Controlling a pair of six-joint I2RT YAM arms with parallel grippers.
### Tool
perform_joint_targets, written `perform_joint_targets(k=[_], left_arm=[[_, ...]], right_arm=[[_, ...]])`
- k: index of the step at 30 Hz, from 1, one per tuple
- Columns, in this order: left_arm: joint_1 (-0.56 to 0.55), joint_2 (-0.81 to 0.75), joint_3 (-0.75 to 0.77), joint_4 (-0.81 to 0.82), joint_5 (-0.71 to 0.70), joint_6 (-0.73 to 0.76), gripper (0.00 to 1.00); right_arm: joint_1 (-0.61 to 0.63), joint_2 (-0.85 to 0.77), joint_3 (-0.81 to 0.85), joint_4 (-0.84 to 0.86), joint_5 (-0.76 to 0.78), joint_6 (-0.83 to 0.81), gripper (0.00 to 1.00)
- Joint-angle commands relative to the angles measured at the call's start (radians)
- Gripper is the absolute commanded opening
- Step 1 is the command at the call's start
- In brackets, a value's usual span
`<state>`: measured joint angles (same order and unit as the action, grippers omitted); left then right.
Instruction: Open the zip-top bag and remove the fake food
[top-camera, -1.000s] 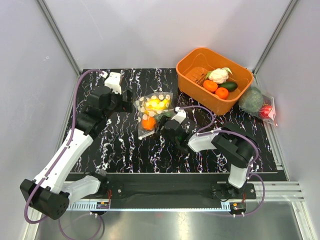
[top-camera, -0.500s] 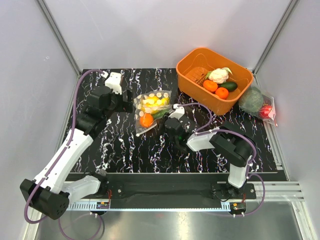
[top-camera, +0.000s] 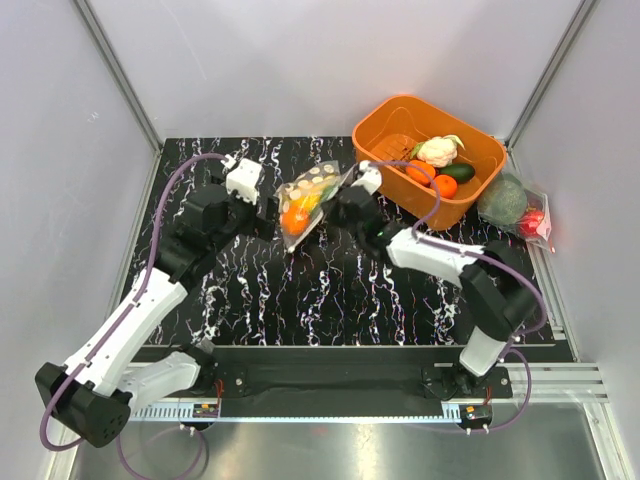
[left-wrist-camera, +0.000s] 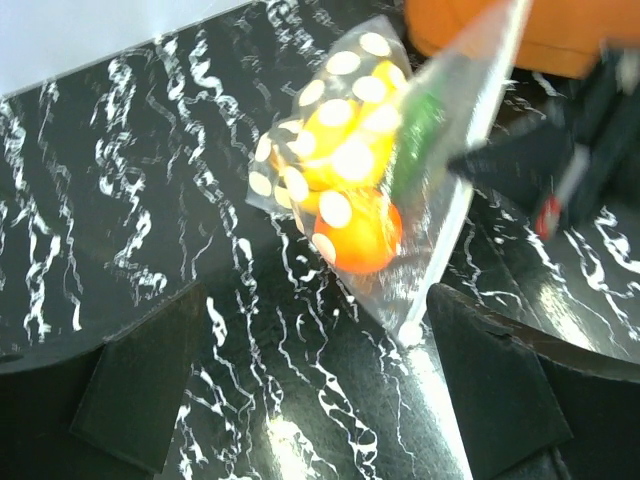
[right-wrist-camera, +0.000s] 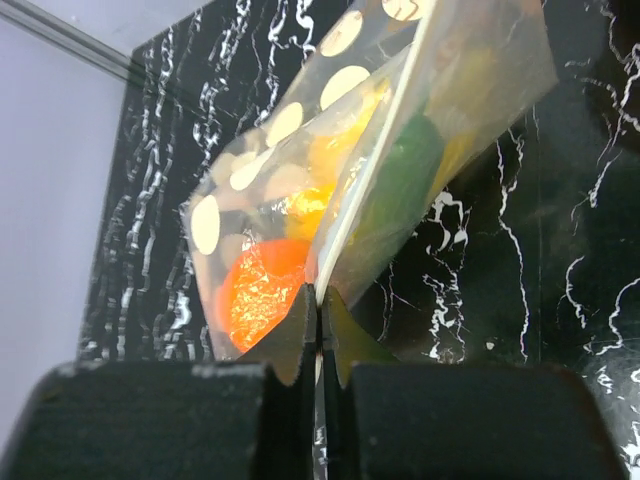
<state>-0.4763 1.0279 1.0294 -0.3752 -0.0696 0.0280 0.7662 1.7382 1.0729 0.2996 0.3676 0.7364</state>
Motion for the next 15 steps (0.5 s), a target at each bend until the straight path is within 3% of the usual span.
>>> perform_joint_targets(k=[1,9,15], left_arm=[[-0.027,-0.048,-0.014,0.09,0.062,0.068,0.99],[-0.116,-0.069,-0.04,0.116,0.137,0.092,0.99],[-0.153,-0.077,-0.068,0.156,0.182,0.102,0.99]], right_arm=[[-0.062,-0.091,0.1,-0.17,-0.126,0.063,0.0],[-0.091,-0.17,0.182,-0.338,-0.197,0.101,0.0],[-0.102,-0.216,0.191,-0.359,-0.226,0.136,0.0]])
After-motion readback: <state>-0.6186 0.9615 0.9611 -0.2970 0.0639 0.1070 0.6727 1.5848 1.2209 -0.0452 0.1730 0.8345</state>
